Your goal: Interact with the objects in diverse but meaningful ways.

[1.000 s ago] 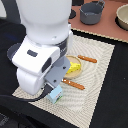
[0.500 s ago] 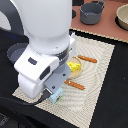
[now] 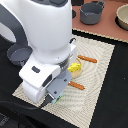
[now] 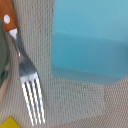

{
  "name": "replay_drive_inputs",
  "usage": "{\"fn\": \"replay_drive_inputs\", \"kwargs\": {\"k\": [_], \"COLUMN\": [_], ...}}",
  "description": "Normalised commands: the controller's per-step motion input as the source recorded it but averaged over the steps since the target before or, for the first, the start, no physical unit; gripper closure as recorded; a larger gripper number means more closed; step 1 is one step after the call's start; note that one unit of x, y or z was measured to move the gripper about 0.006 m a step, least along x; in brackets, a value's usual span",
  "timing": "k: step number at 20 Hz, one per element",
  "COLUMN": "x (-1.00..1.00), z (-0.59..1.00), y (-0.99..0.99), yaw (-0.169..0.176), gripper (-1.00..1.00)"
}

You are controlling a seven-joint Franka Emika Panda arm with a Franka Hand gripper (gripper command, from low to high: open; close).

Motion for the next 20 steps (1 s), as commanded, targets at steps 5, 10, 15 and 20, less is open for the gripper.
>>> {"fn": "replay_drive_inputs", "kwargs": {"k": [5,10,15,20], "x": [0.05,0.08,0.28,0.24], "z": [-0.25,-0.11,0.28,0.2], "y": [-0.21,-0.19,-0.01,-0.04], "yaw": [-0.026,-0.017,-0.002,-0.005], "gripper": [-1.0,1.0,1.0,1.0]}}
